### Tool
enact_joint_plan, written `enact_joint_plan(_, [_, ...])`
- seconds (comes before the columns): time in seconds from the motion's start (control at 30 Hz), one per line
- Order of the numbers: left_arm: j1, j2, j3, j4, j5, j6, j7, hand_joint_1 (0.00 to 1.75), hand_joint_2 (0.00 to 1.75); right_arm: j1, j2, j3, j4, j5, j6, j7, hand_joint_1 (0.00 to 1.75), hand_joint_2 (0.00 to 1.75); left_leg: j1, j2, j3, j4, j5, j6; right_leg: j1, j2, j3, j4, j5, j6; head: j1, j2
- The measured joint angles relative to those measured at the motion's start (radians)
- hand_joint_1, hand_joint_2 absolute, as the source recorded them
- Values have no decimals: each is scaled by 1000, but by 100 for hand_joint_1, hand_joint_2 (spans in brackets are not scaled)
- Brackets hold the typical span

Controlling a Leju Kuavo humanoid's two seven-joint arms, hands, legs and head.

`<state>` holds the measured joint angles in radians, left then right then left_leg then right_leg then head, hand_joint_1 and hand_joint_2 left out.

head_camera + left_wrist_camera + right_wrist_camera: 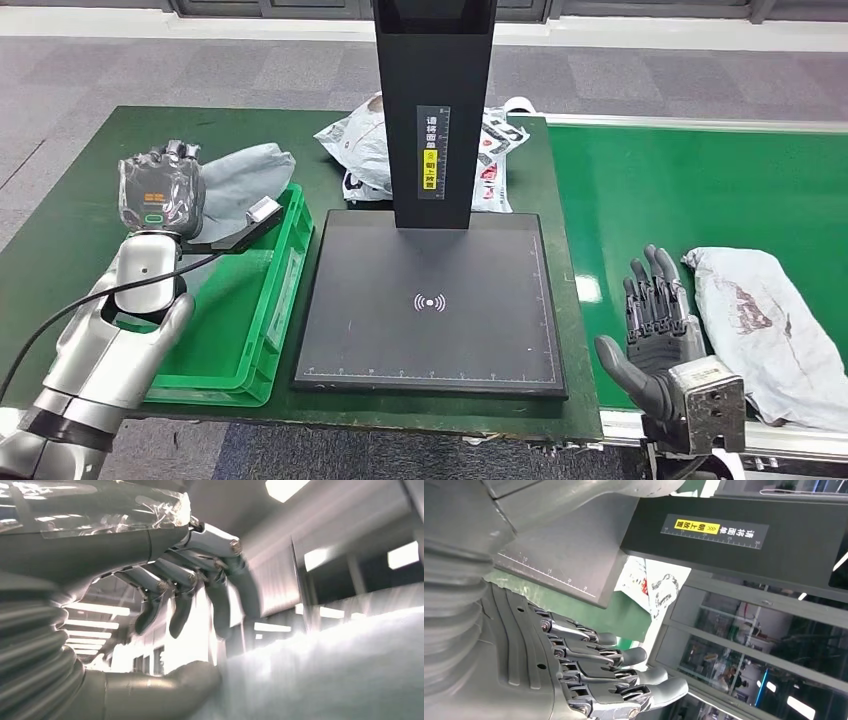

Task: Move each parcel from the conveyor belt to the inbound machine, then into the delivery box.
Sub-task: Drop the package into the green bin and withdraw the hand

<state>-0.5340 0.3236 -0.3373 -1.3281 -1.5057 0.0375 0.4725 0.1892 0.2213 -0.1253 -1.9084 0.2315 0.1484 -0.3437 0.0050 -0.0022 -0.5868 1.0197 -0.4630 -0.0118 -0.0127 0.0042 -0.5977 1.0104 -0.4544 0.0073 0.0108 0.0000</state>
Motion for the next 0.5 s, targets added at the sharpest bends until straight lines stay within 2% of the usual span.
enact_joint_plan(0.17, [0,-79,99,138,0,-53,-111,0,175,0,0,-11,0,5,14,5,0,175,0,0,0,0,0,0,0,0,0,0,0,0,0,0])
enact_joint_plan(0.5, [1,-162,170,214,0,-118,-185,0,175,3,3,-18,0,9,28,11,0,175,0,-1,0,0,0,0,0,-1,0,0,0,0,0,0])
